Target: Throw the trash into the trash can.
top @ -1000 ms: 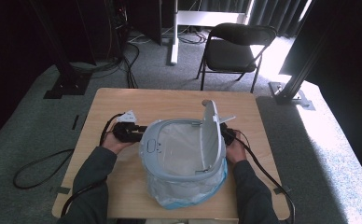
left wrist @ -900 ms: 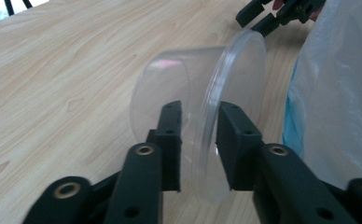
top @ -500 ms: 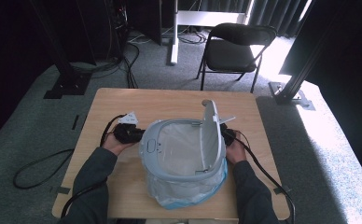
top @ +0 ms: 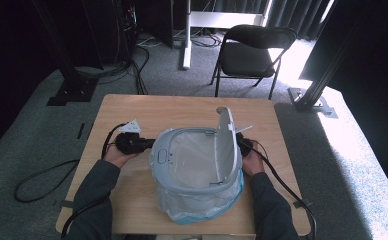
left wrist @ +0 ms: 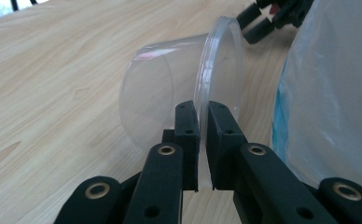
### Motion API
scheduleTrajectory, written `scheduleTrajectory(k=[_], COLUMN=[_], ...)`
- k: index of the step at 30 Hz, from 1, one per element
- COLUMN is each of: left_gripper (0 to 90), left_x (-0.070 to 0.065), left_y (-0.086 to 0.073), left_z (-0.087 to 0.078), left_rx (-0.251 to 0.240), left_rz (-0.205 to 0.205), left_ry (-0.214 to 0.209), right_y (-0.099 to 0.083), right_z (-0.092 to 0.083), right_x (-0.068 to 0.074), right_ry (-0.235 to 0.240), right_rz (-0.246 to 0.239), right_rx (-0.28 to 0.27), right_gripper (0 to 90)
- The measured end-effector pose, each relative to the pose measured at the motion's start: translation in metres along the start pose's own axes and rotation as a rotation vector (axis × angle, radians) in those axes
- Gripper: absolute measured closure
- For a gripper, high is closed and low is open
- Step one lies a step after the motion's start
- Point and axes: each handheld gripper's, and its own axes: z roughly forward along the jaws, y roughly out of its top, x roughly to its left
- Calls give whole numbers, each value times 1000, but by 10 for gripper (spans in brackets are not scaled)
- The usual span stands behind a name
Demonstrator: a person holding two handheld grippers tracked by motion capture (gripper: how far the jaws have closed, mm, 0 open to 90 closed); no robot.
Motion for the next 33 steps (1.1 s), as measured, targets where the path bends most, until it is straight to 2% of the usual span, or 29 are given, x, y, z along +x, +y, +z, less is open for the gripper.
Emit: scheduleTrajectory(k=[4, 18, 26, 33], left_gripper=[841, 843, 843, 843], left_x=[3, 10, 12, 9], left_y=[-2, -2, 1, 11], left_z=[-11, -47, -63, -75], left_rx=[-35, -107, -145, -181], left_rz=[-19, -45, -44, -27], left_ry=[14, 84, 104, 110], right_y=[-2, -18, -29, -38], right_z=[-1, -8, -15, -19], right_x=[0, -6, -5, -6], right_ry=[-17, -32, -41, -44], right_rz=[-19, -2, -5, 6], right_rx=[10, -1, -20, -43], right_gripper=[506, 501, 465, 424])
